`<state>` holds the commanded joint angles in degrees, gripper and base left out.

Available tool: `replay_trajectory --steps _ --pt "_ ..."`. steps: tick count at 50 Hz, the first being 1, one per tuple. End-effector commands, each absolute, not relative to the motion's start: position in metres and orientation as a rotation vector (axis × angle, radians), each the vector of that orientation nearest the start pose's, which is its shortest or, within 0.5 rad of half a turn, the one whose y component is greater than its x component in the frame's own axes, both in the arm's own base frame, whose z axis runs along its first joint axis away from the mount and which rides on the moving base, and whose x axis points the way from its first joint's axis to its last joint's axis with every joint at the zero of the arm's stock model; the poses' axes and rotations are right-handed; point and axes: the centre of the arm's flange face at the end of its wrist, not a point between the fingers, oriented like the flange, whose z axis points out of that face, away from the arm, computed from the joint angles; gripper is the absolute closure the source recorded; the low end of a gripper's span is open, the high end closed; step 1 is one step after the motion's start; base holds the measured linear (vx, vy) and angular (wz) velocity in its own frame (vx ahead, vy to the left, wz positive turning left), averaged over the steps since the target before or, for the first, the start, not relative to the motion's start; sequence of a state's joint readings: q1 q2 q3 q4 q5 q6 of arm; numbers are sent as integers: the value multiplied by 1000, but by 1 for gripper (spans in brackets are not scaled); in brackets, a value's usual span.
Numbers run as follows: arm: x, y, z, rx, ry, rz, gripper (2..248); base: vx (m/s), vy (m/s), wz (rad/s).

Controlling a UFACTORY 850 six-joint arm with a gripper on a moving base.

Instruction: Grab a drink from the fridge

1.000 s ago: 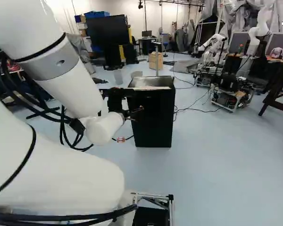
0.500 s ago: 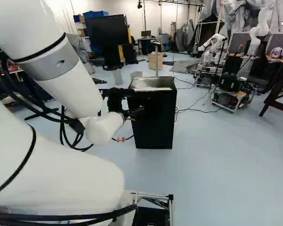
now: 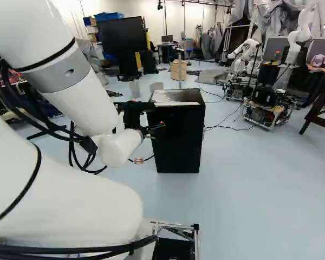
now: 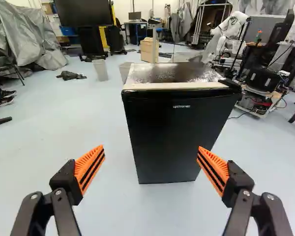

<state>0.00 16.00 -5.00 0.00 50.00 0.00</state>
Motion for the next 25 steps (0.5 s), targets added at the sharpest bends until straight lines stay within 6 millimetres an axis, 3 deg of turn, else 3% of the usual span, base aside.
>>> replay_trajectory --steps 25 --pt "270 0 366 -2558 0 -1824 3 59 44 -13"
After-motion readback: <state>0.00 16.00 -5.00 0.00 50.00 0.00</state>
